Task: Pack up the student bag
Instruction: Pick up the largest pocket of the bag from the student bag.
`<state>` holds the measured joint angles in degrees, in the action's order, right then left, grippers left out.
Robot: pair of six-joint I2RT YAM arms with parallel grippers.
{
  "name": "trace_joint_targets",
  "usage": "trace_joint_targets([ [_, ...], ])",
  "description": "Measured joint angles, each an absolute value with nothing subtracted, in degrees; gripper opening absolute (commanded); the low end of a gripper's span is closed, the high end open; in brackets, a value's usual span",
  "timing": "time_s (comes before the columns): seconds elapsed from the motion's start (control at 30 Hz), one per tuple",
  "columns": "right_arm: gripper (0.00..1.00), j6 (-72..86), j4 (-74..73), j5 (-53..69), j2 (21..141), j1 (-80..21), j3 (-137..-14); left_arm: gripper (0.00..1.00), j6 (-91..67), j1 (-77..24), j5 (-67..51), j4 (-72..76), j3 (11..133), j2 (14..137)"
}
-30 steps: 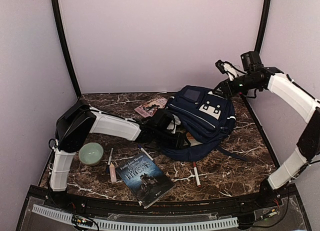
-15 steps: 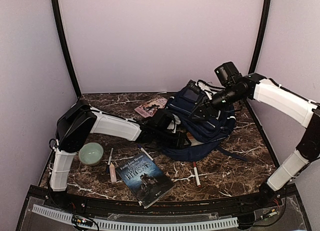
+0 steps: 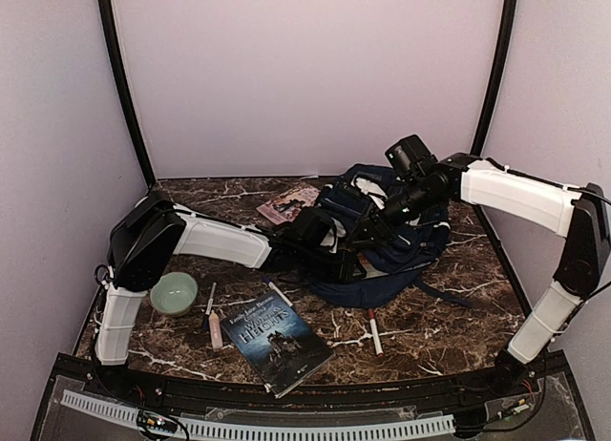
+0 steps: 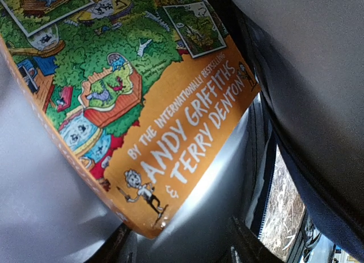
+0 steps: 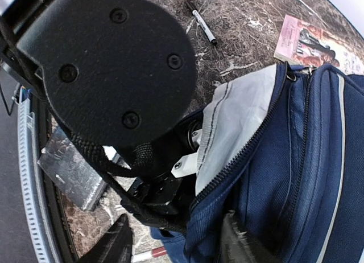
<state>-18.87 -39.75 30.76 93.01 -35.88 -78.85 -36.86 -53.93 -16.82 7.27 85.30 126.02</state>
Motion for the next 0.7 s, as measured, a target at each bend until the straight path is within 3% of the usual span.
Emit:
trace_joint_targets([
  [0.1,0.12,-19.6,-38.7,28.0,93.3,-37.2,-78.7,0.56,-36.9,-53.9,-16.8,7.2,85.4,126.1],
  [0.17,0.00,-19.7,-38.0,25.7,93.5,-37.5,-78.7,0.56,-36.9,-53.9,-16.8,7.1,85.4,126.1],
  [0.5,0.00,-22.8,-37.4,16.4,91.6,-37.8,-78.7,0.60,-33.5,-53.9,-17.8,6.1,85.2,125.7],
  [0.7,0.00,-25.8,-37.6,10.2,86.5,-37.7,-78.7,0.60,-26.5,-54.1,-24.3,9.6,78.0,119.4],
])
